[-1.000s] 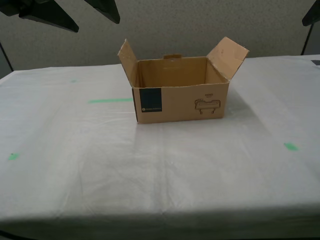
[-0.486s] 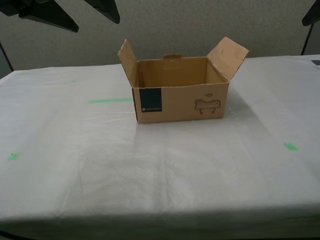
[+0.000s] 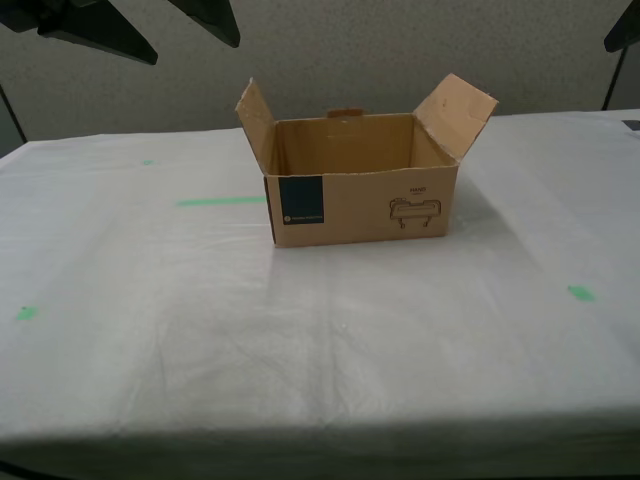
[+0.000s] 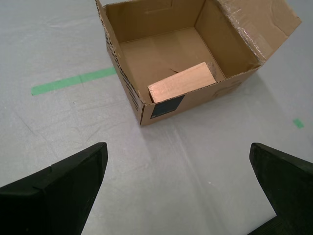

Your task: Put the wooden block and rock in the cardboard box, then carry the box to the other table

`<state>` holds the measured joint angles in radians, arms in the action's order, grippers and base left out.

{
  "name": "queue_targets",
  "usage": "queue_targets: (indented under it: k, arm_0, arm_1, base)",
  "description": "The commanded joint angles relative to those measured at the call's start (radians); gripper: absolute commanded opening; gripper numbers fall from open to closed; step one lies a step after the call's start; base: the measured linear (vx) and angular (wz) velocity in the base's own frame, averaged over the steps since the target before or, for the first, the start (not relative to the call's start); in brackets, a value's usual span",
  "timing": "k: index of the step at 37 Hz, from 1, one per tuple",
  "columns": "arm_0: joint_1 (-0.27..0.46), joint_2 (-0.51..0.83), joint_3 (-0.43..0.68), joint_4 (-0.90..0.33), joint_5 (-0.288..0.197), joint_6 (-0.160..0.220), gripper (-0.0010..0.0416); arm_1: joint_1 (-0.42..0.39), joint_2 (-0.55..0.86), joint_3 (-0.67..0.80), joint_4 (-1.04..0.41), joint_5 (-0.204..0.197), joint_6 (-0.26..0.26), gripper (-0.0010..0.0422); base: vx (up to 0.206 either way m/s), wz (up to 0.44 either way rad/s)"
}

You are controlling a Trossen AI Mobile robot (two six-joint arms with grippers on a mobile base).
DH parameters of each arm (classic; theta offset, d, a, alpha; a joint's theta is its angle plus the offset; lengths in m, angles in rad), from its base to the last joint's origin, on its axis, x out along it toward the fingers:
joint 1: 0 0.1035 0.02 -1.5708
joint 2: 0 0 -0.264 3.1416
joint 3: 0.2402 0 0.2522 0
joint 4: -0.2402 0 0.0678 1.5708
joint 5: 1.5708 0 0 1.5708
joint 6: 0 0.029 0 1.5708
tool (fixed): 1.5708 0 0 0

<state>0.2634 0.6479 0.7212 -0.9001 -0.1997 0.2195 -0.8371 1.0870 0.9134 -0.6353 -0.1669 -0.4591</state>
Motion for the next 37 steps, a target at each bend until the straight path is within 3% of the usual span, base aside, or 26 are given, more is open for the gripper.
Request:
queue_targets:
  k: [1,37]
  arm_0:
    - [0.0,0.0,0.0,0.002,0.004,0.0,0.0388]
    - [0.0,0.0,0.0,0.002,0.004,0.0,0.0388]
  arm_1:
    - [-0.001,0.0,0.001,0.002,0.0,-0.003,0.0398]
    - [-0.001,0.0,0.001,0.002,0.0,-0.003,0.0398]
  base:
    - [0.0,0.0]
    - [0.0,0.0]
